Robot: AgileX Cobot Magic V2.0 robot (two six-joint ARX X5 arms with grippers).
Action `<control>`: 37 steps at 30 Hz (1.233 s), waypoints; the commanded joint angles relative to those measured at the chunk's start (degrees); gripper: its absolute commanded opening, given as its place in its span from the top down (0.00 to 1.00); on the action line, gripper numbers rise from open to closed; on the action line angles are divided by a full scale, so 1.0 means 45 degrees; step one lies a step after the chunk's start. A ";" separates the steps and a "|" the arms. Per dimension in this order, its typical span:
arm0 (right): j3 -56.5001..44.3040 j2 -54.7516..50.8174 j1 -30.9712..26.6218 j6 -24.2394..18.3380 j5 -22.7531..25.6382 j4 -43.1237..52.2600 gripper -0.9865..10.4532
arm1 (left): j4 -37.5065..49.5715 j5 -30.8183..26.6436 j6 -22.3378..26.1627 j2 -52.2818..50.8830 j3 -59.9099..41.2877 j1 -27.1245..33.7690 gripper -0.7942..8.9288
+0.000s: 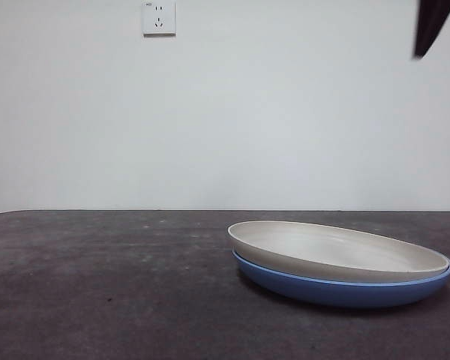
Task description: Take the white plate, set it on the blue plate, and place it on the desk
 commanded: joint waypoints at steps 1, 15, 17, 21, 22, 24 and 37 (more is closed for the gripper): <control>0.0219 0.1341 -0.0573 -0.1015 -0.0777 0.0549 0.43 | 0.0117 0.0185 0.0058 -0.0015 0.0141 -0.0092 0.33; 0.0219 0.6062 -0.1501 -0.2152 -0.1938 0.3060 0.43 | 0.0219 0.0175 0.0063 -0.0015 0.0141 -0.0087 0.33; 0.0219 0.6465 -0.1501 -0.2200 -0.2069 0.3240 0.43 | 0.0223 0.0175 0.0063 -0.0015 0.0141 -0.0087 0.33; 0.0219 0.7053 -0.1501 -0.2341 -0.2166 0.3463 0.43 | 0.0223 0.0175 0.0068 -0.0015 0.0141 -0.0087 0.33; 0.0219 0.7140 -0.1501 -0.2385 -0.2166 0.3468 0.44 | 0.0223 0.0175 0.0068 -0.0015 0.0141 -0.0087 0.33; 0.0219 0.7271 -0.1501 -0.2497 -0.2278 0.3492 0.48 | 0.0223 0.0175 0.0068 -0.0015 0.0141 -0.0087 0.33; 0.0219 0.7805 -0.1569 -0.2521 -0.2429 0.3939 0.55 | 0.0223 0.0175 0.0068 -0.0015 0.0141 -0.0087 0.33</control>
